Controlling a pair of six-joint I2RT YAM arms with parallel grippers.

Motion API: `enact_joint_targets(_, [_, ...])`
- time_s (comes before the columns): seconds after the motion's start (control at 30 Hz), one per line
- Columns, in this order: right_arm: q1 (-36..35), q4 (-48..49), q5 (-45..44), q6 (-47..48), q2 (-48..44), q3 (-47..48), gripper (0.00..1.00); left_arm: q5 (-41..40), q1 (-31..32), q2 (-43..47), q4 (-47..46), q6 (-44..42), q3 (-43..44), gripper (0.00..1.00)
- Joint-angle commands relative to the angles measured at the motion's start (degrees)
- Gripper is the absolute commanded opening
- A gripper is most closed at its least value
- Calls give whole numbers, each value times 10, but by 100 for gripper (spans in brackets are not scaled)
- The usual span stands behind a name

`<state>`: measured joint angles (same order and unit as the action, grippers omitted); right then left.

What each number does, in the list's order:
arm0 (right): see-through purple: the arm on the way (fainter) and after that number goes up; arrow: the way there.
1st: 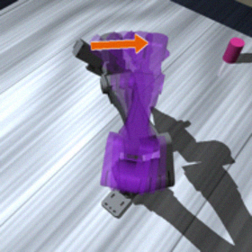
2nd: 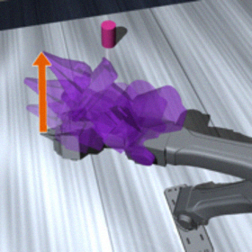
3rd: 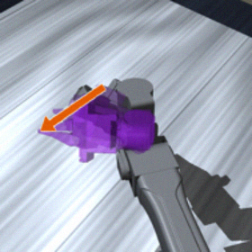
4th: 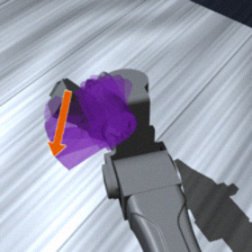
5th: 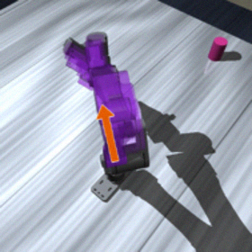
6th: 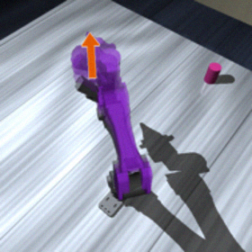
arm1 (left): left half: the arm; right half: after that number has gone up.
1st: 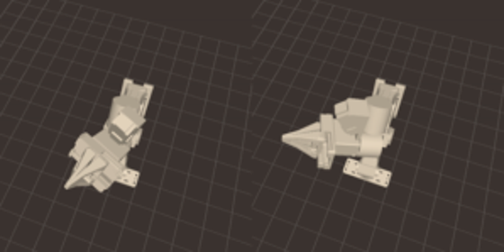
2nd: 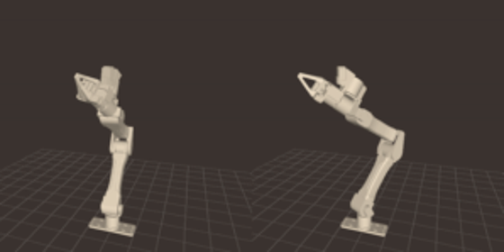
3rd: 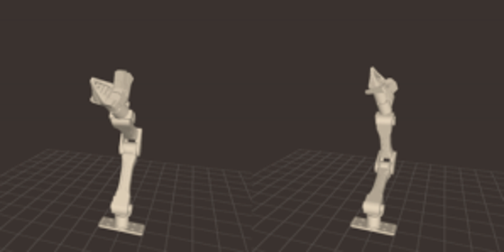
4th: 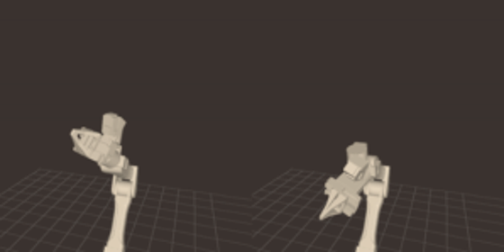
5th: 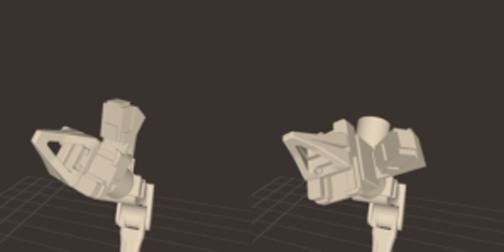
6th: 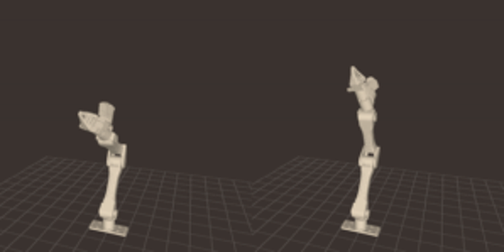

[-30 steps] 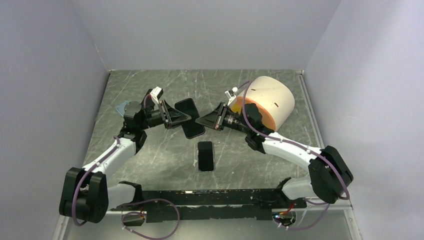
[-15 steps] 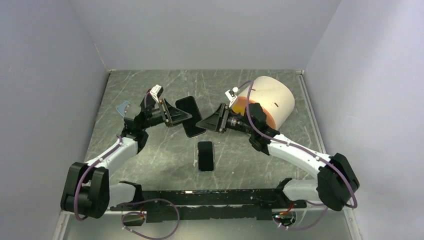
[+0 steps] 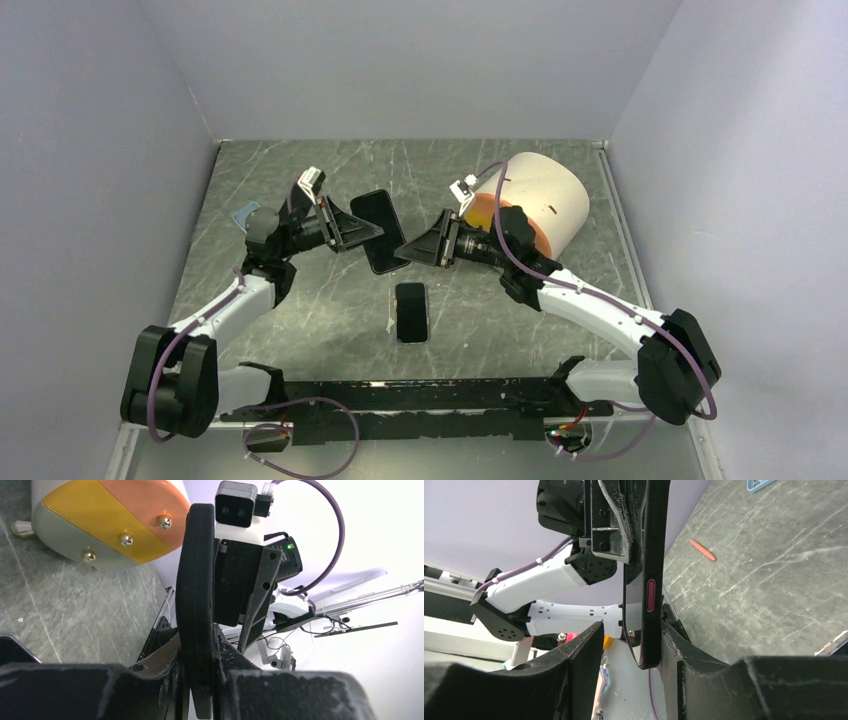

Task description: Put the phone into the phone case

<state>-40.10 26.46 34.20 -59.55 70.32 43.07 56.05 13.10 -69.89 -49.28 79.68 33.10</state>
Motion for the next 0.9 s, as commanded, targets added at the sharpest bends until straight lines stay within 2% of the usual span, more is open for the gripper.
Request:
enact_joint_targets(0.0, [-6,36,38,-10,-5,13,47,-26,-2,32,52,-73,27,12])
enact_joint_targets(0.1, [-5,23,35,-15,-2,16,39,-30,0,48,135,-131,44,11])
enact_joint_targets(0.2, [-5,24,27,-40,1,13,24,-46,7,65,267,-213,74,9])
enact_joint_targets(0.3, [-5,27,19,-57,-1,11,12,-79,24,72,413,-320,114,7])
enact_joint_targets(0.43, [-5,7,7,-48,-4,16,0,-82,31,71,439,-339,118,8])
enact_joint_targets(0.63, [-7,-76,-21,-13,-11,37,0,-108,32,57,490,-359,127,7])
enact_joint_targets(0.77, [-9,-103,-33,-2,-18,36,1,-82,32,38,516,-358,142,9])
enact_joint_targets(0.83, [-9,-117,-42,5,-24,32,12,-74,32,33,533,-360,153,8])
enact_joint_targets(0.87, [-9,-128,-47,10,-30,32,26,-79,32,29,557,-366,163,7])
